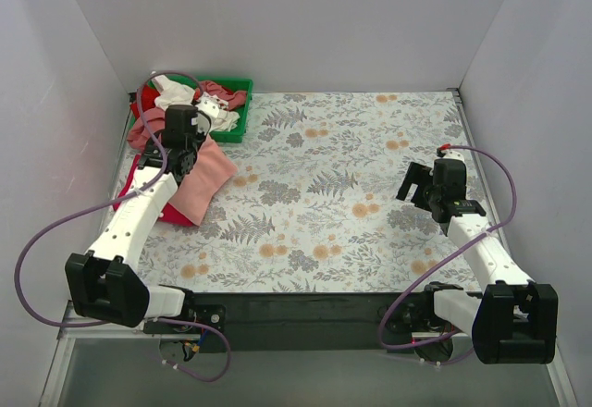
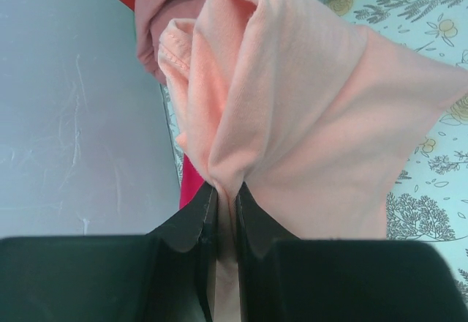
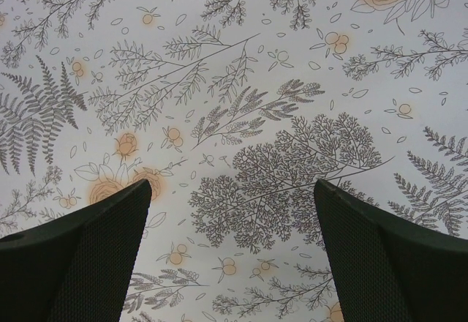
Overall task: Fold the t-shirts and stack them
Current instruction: Neatly place the folded tshirt to the corner
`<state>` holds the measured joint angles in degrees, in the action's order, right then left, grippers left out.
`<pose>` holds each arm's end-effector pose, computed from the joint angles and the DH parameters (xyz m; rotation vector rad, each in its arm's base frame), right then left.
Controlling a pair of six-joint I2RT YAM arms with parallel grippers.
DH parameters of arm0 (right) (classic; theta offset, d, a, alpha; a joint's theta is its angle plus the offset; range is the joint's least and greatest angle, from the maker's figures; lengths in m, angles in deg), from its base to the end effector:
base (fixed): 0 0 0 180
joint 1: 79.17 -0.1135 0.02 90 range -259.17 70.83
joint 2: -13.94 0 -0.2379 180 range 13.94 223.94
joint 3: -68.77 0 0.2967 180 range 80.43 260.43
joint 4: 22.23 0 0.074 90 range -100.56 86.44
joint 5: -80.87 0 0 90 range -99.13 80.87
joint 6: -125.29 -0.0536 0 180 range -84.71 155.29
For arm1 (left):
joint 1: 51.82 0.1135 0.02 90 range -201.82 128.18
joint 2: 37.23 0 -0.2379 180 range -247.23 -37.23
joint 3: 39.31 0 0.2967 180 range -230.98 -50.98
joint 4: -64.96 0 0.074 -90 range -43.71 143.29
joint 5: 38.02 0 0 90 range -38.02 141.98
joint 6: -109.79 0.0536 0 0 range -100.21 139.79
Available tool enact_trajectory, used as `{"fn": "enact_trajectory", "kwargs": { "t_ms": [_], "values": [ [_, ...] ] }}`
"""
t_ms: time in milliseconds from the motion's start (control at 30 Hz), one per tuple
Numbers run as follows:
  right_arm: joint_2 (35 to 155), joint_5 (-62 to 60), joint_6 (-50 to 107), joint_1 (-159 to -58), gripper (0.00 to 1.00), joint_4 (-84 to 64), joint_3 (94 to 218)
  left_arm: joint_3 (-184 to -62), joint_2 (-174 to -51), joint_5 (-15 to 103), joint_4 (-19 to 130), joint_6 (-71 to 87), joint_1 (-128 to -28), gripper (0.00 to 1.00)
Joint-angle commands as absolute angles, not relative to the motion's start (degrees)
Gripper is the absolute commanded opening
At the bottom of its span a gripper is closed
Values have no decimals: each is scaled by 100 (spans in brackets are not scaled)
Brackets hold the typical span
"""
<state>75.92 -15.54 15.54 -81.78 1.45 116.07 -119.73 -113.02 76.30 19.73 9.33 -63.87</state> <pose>0.2950 0.0075 0.1693 0.3931 2.2020 0.0869 0.3475 -0.0516 0.2881 -0.1882 2.2107 0.2684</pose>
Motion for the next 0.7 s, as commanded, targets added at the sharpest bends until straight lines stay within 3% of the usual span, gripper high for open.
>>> {"fn": "enact_trajectory", "kwargs": {
  "t_ms": [0, 333, 667],
  "values": [
    [7538, -1730, 1525, -8145, 98, -45, 11524, -12375, -10992, 7844, 1910, 933, -6342, 0],
    [7494, -1783, 1525, -8137, 98, -63, 11506, -12165, -10798, 7888, 2270, 862, -6096, 0],
    [7538, -1730, 1533, -8145, 98, -54, 11524, -11356, -11325, 7800, 3403, 810, -5192, 0]
  ]
}}
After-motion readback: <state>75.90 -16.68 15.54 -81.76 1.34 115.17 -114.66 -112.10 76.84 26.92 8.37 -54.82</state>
